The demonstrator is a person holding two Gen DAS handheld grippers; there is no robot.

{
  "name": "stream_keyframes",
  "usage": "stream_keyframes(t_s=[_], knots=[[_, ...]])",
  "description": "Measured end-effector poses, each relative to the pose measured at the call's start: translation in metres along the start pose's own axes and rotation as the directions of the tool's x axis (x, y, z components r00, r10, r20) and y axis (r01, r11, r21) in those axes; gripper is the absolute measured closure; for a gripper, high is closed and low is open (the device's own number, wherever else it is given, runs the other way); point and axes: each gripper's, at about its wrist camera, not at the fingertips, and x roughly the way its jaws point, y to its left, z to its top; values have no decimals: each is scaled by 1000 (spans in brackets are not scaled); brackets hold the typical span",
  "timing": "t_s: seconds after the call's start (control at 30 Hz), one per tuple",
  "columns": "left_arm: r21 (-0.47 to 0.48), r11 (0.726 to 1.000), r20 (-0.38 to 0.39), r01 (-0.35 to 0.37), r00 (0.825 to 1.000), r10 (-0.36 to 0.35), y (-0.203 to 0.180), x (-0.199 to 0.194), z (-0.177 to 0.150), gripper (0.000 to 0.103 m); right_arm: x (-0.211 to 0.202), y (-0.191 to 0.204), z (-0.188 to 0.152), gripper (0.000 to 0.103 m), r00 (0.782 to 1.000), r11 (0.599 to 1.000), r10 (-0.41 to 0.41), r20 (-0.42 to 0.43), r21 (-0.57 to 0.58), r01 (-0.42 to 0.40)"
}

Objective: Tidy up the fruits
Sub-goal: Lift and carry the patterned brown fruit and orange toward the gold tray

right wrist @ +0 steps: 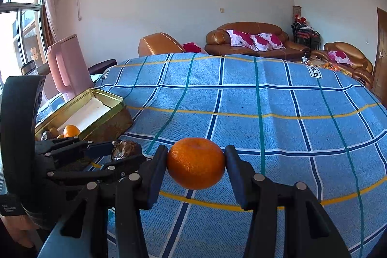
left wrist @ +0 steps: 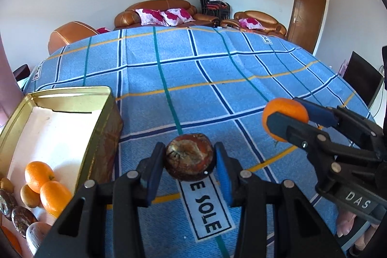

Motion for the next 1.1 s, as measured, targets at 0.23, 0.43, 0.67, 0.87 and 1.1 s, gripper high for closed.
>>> stream_keyframes(t_s=[0.23, 0.43, 0.67, 0.87, 1.1], knots=[[-24, 1000, 64, 0, 998, 2, 7, -13, -1, 60, -4, 1, -1, 53, 1000, 1000, 13, 18, -15, -13], [-25, 999, 114, -21, 993, 24, 6, -23, -2, 60, -10, 3, -2, 53, 999, 999, 22, 50, -30, -20], [-16, 999, 171, -48, 984, 50, 4, -34, -4, 60, -16, 7, -2, 53, 996, 998, 31, 85, -50, -27], [-6, 998, 204, -62, 977, 62, 2, -40, -5, 60, -20, 10, -3, 53, 993, 997, 38, 113, -67, -30], [-3, 997, 235, -76, 969, 74, -1, -46, -7, 60, -25, 15, -4, 53, 989, 996, 43, 143, -86, -31]])
